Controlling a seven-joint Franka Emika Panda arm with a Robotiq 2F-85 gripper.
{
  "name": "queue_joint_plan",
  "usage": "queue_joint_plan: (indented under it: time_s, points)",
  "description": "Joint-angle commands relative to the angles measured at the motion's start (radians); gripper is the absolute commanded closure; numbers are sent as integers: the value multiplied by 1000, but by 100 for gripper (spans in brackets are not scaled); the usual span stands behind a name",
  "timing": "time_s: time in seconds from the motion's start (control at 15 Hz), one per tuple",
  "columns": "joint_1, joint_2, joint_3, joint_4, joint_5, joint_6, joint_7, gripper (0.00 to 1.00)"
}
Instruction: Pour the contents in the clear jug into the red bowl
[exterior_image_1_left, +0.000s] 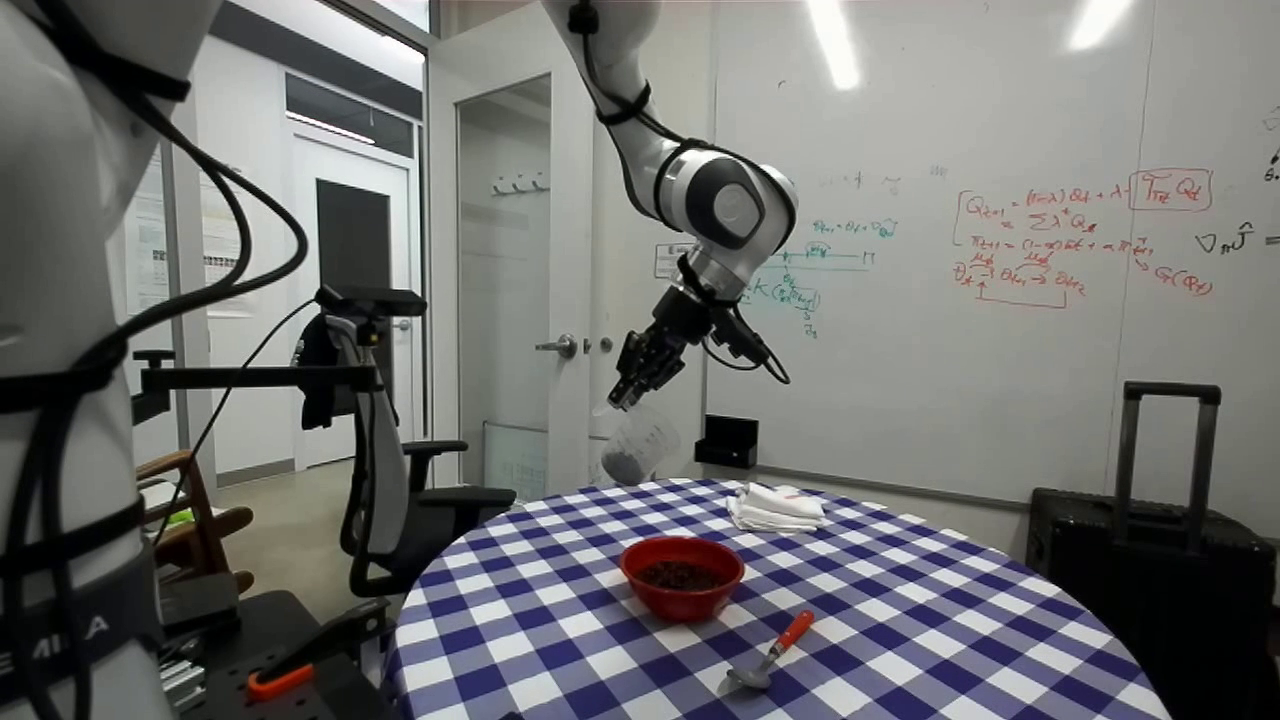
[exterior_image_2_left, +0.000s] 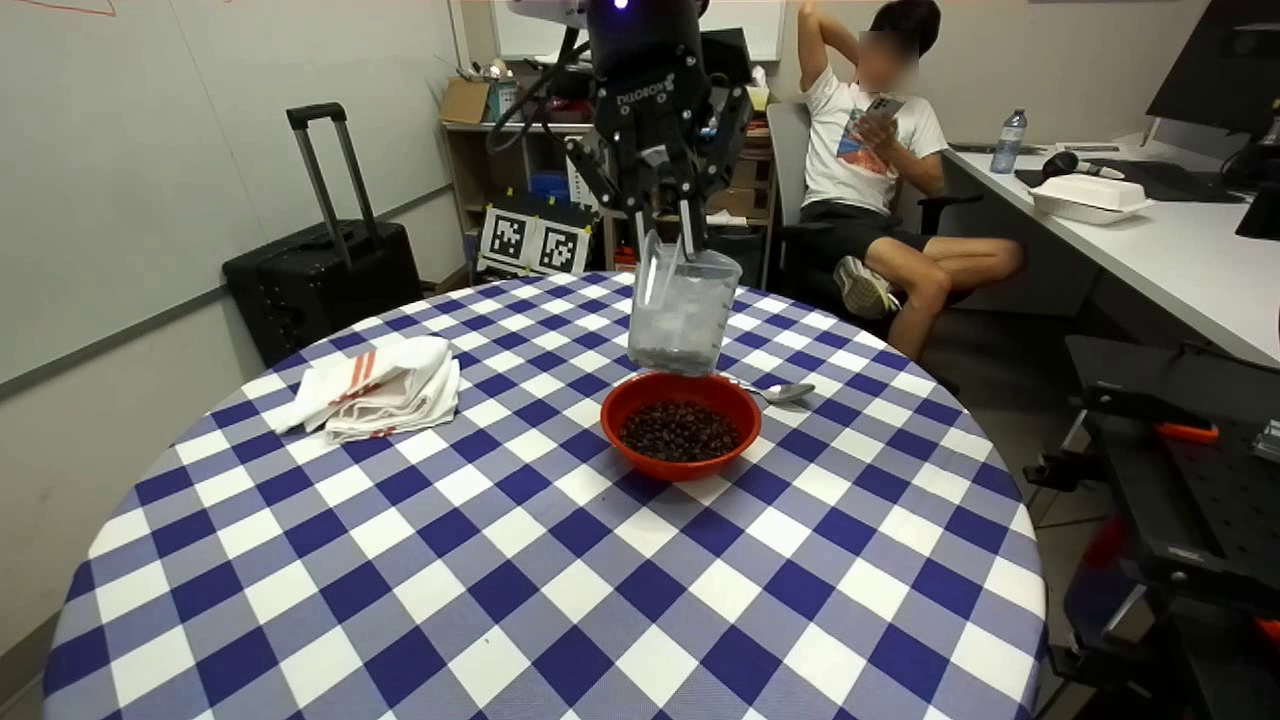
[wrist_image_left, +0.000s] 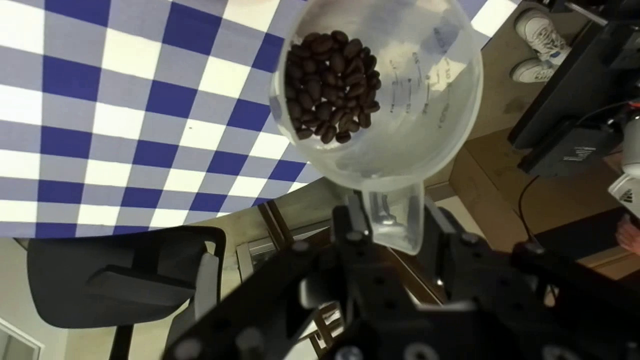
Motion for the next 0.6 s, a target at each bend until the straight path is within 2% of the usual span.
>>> queue_joint_plan:
  time_s: [0.0, 0.07, 0.13, 0.53]
  points:
    - [2, 64, -14, 90, 41, -73, -105, 93]
    - [1, 79, -14, 110, 54, -90, -119, 93]
    - [20, 34, -30, 42, 35, -36, -79, 72]
    - [17, 69, -28, 85, 47, -56, -100, 72]
